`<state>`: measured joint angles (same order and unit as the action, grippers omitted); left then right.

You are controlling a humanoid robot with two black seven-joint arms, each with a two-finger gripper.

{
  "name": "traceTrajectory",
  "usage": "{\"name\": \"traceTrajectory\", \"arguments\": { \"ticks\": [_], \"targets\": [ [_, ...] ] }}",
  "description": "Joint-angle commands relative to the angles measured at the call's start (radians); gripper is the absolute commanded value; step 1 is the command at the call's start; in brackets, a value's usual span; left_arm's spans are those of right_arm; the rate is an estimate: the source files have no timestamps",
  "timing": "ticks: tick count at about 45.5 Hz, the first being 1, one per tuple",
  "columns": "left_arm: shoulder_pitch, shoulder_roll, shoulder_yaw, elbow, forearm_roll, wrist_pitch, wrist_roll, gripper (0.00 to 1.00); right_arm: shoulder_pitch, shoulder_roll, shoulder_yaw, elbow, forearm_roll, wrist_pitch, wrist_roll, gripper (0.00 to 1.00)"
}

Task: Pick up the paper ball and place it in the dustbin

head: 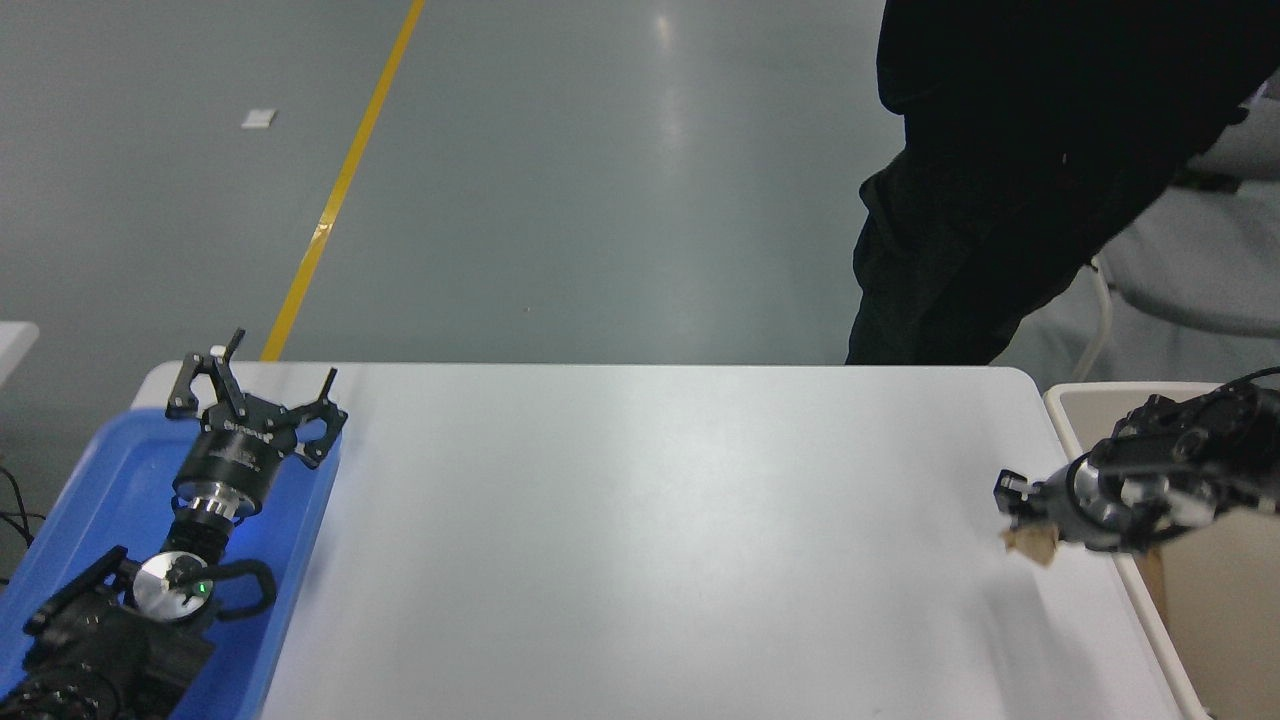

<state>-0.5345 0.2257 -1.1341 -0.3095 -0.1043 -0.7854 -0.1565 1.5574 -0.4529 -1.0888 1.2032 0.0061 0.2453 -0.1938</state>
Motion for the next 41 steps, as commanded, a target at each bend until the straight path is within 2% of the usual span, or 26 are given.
{"name": "traceTrajectory", "arguments": {
  "ticks": [1, 21, 41],
  "targets": [
    [-0.001, 0.000, 0.001, 0.000, 0.000, 0.000, 0.002, 0.99, 0.328, -0.030, -0.066, 0.173, -0.044, 0.241, 0.004, 0.00],
    [-0.001, 0.000, 0.001, 0.000, 0.000, 0.000, 0.002, 0.99, 0.723, -0.101, -0.062, 0.279, -0.118, 0.500, 0.004, 0.00],
    [-0.001, 0.000, 0.002, 0.000, 0.000, 0.000, 0.000, 0.99, 0.800, -0.122, -0.069, 0.292, -0.132, 0.522, 0.002, 0.00]
  ]
}}
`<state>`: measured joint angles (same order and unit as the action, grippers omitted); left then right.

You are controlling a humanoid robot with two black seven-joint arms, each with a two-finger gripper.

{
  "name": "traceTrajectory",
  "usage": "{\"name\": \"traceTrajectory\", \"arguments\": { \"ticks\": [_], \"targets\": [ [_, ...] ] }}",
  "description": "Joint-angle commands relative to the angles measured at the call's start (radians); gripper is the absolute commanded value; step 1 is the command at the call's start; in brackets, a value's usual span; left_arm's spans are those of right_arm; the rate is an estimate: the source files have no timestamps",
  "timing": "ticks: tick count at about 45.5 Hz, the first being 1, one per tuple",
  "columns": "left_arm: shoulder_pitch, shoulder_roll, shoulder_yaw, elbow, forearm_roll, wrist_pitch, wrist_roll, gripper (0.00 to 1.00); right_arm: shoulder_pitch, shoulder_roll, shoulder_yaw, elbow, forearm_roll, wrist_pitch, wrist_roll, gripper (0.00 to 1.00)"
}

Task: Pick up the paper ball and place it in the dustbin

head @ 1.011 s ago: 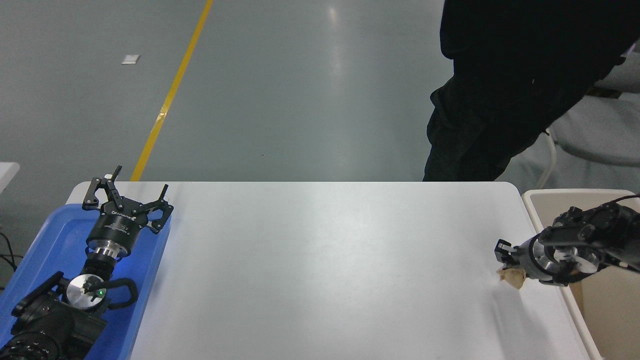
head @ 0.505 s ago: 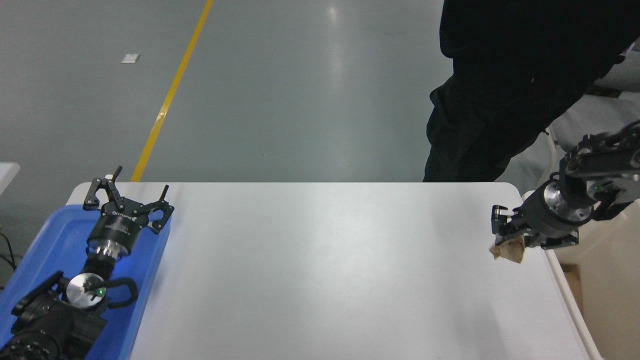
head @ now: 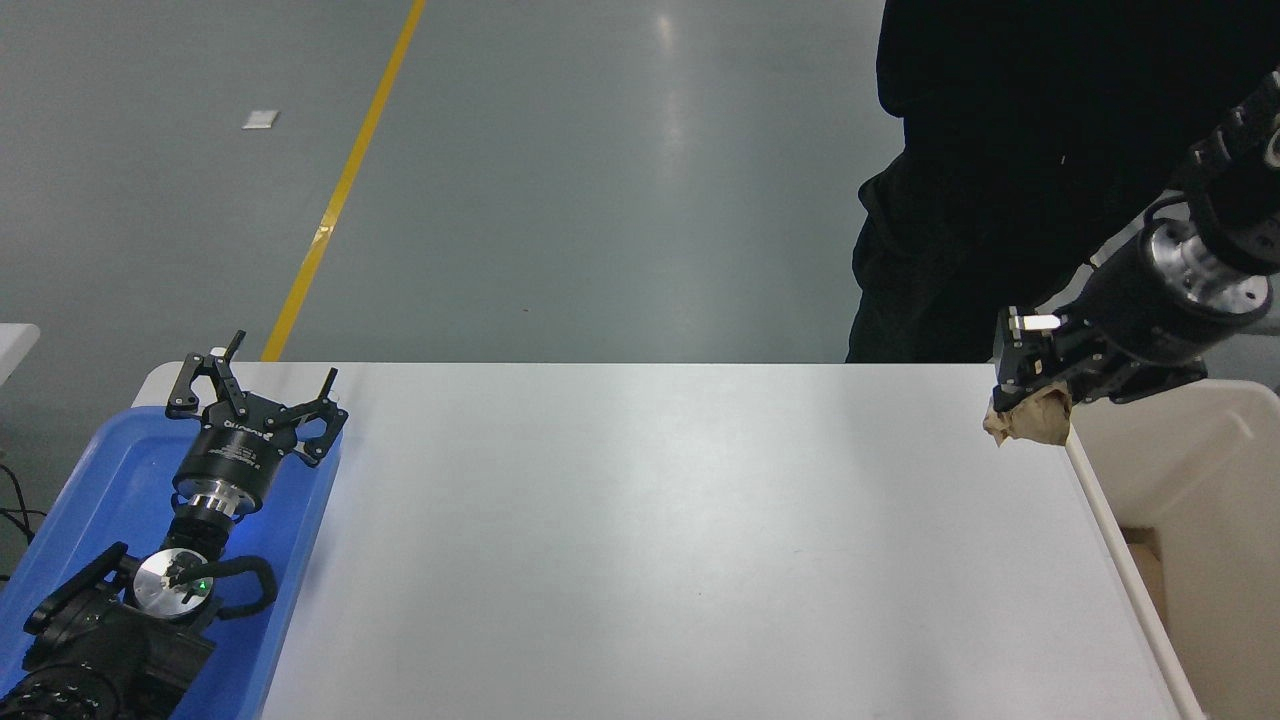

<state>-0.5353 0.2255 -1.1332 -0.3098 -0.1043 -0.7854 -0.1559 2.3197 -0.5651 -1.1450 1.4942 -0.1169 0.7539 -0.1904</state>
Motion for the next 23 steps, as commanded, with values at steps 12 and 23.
{"name": "traceTrajectory", "arguments": {
  "ticks": [12, 23],
  "targets": [
    [0.001, 0.000, 0.000, 0.000, 0.000, 0.000, -0.001, 0.99, -0.026, -0.076, -0.157, -0.091, -0.009, -0.071, 0.000, 0.00],
    [0.003, 0.000, -0.002, 0.000, 0.000, 0.000, -0.002, 0.99, -0.330, -0.190, -0.162, -0.374, -0.003, -0.133, 0.034, 0.00]
  ]
}}
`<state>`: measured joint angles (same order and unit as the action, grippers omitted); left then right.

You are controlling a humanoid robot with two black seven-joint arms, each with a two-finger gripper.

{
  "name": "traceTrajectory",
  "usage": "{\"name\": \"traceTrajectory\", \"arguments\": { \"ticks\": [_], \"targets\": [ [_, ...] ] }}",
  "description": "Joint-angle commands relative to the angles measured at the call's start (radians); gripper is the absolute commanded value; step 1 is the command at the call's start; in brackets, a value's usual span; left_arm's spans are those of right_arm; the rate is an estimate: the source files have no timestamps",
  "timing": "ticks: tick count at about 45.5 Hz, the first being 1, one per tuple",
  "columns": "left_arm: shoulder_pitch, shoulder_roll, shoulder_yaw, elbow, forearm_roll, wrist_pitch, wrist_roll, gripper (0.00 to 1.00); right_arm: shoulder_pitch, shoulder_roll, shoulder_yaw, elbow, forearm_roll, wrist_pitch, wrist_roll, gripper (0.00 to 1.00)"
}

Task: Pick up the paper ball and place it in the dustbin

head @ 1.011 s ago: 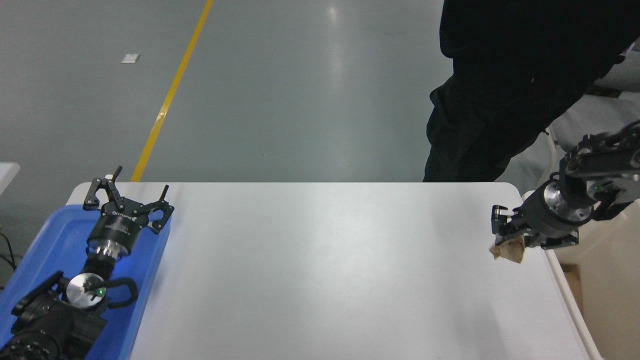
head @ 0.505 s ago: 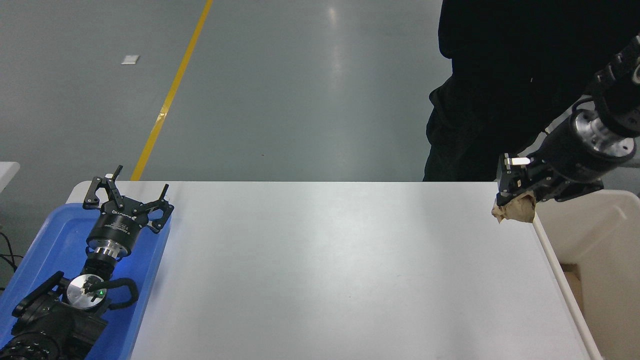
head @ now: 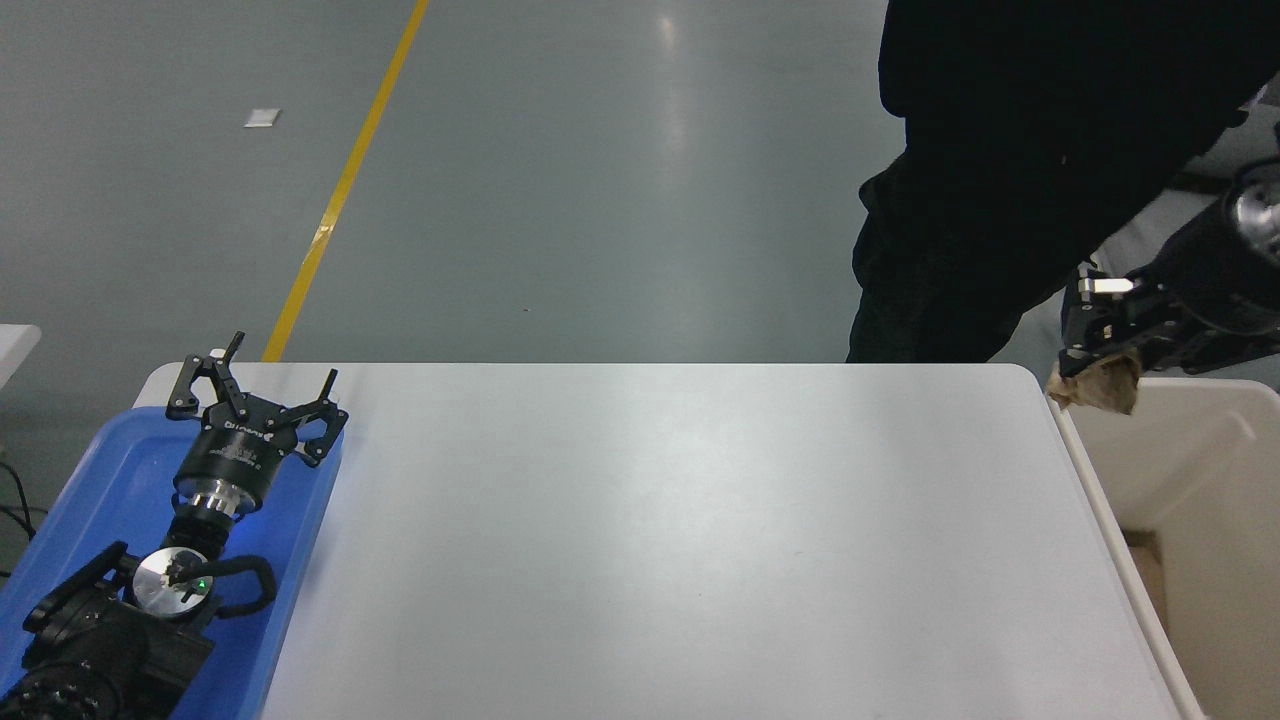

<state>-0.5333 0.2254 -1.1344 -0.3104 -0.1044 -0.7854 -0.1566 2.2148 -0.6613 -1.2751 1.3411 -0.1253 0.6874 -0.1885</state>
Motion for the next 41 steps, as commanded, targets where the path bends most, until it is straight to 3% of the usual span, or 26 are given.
{"name": "traceTrajectory", "arguments": {
  "ticks": [1, 8, 14, 21, 41],
  "targets": [
    [0.001, 0.000, -0.001, 0.000, 0.000, 0.000, -0.001, 0.99, -0.250, -0.103, -0.032, -0.240, 0.006, -0.081, 0.047, 0.00],
    [0.003, 0.000, -0.002, 0.000, 0.000, 0.000, -0.001, 0.99, -0.401, -0.132, -0.020, -0.368, 0.006, -0.210, 0.110, 0.00],
    [0.001, 0.000, -0.002, 0.000, 0.000, 0.000, -0.001, 0.99, -0.593, -0.135, 0.025, -0.500, 0.006, -0.337, 0.207, 0.00],
    [0.001, 0.000, -0.002, 0.000, 0.000, 0.000, -0.001, 0.99, -0.823, -0.126, 0.141, -0.657, 0.009, -0.405, 0.259, 0.00],
    [0.001, 0.000, -0.002, 0.000, 0.000, 0.000, -0.001, 0.99, -1.293, 0.065, 0.368, -1.039, 0.006, -0.474, 0.256, 0.00]
  ]
}}
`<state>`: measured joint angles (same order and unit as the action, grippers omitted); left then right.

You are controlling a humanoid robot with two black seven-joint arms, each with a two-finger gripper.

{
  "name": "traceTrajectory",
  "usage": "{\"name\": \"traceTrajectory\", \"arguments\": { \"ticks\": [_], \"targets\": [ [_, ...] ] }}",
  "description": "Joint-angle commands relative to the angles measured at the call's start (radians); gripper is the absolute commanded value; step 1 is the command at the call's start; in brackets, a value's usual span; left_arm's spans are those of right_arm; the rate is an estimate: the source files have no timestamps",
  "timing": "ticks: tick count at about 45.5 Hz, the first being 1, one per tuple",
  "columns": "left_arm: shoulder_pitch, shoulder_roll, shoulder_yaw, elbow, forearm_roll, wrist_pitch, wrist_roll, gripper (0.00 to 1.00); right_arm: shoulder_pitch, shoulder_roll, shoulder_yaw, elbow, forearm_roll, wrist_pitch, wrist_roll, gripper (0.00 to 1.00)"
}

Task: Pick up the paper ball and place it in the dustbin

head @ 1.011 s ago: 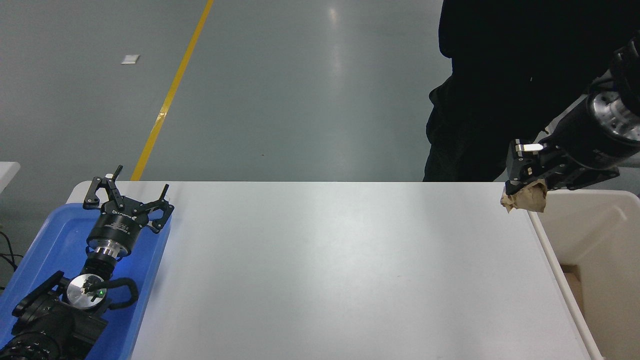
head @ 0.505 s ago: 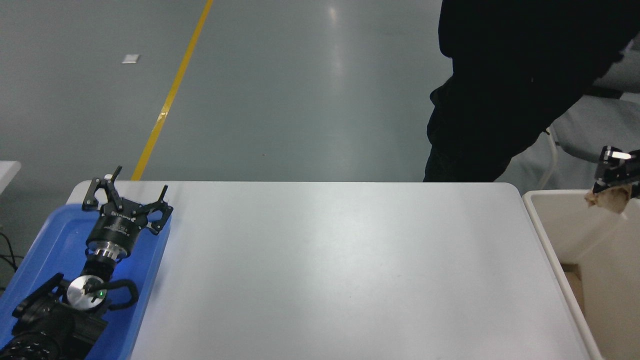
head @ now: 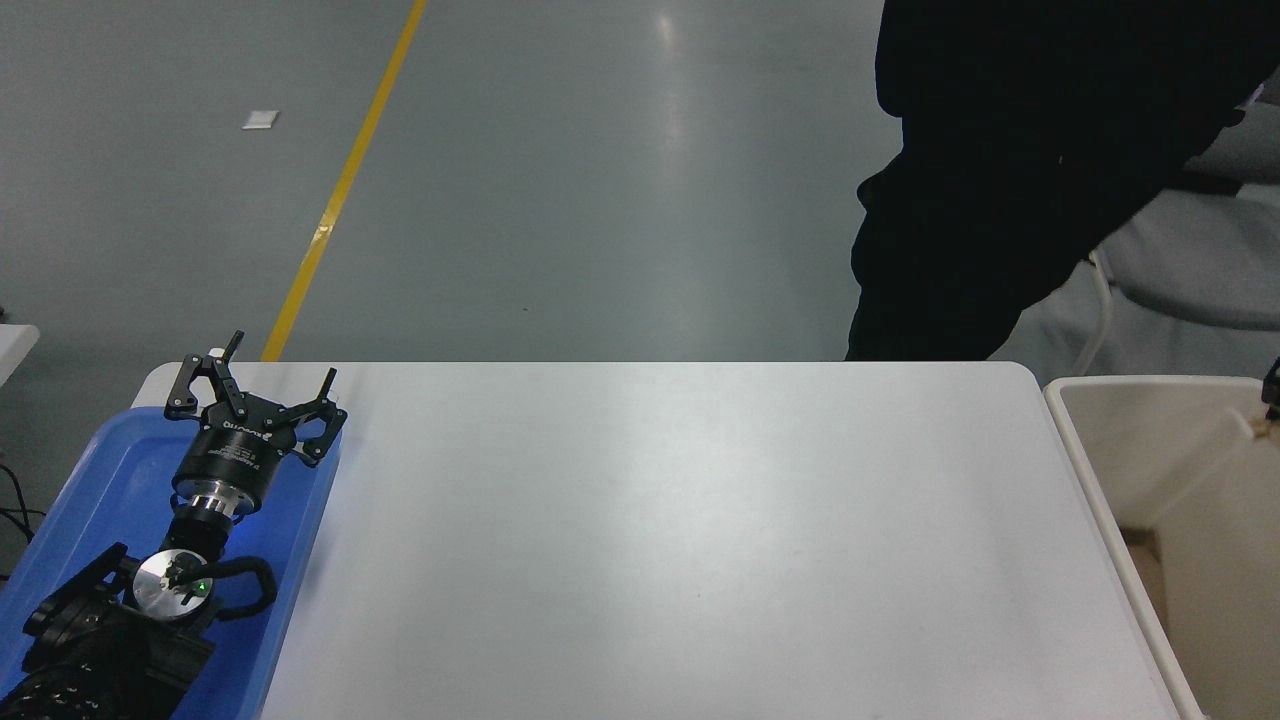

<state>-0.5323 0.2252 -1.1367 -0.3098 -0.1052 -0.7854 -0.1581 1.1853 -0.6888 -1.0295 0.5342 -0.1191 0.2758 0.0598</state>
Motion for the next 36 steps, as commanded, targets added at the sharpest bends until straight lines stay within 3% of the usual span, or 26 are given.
{"name": "traceTrajectory", "arguments": {
  "ticks": [1, 14, 29, 36],
  "targets": [
    [0.000, 0.000, 0.000, 0.000, -0.001, 0.000, 0.000, 0.99, -0.289, 0.101, 0.141, -0.256, -0.004, -0.063, 0.006, 0.00],
    [0.000, 0.000, 0.000, 0.000, 0.001, 0.000, 0.000, 0.99, -0.429, 0.158, 0.252, -0.361, -0.004, -0.076, 0.000, 0.00],
    [0.000, 0.000, 0.000, 0.000, 0.001, 0.000, 0.000, 0.99, -0.461, 0.175, 0.312, -0.361, 0.009, -0.132, -0.052, 0.00],
    [0.000, 0.000, 0.000, 0.000, -0.001, 0.000, 0.000, 0.99, -0.463, 0.181, 0.327, -0.361, 0.009, -0.135, -0.055, 0.00]
  ]
}}
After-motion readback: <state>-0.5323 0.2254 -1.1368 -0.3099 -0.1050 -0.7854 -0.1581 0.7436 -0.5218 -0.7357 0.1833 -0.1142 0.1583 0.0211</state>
